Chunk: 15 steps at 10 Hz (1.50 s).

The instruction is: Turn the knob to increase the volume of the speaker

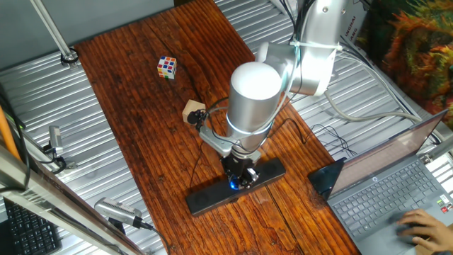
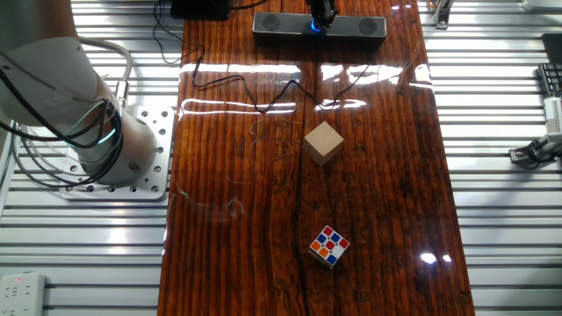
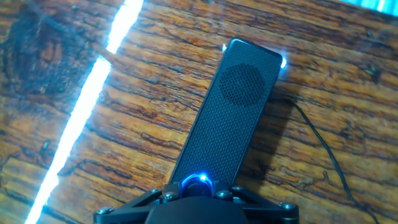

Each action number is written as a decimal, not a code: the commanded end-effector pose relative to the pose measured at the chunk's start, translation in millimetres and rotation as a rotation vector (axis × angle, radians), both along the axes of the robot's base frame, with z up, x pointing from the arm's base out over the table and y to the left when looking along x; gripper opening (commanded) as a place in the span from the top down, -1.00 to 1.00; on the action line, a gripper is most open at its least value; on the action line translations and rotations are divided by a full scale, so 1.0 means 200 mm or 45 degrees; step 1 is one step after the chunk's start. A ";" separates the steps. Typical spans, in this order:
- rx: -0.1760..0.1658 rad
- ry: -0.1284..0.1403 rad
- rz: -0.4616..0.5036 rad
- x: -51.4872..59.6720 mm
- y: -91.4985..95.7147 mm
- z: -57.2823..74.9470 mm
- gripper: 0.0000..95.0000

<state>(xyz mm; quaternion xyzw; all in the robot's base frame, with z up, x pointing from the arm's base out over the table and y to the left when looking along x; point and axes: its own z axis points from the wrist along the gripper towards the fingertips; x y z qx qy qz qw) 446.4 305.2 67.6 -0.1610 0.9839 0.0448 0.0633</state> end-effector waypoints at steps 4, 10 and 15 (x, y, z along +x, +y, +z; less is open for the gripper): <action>0.042 0.018 -0.165 0.00 0.00 -0.01 1.00; 0.034 0.033 -0.306 0.00 0.00 -0.01 1.00; 0.043 0.048 -0.422 0.00 0.00 -0.01 1.00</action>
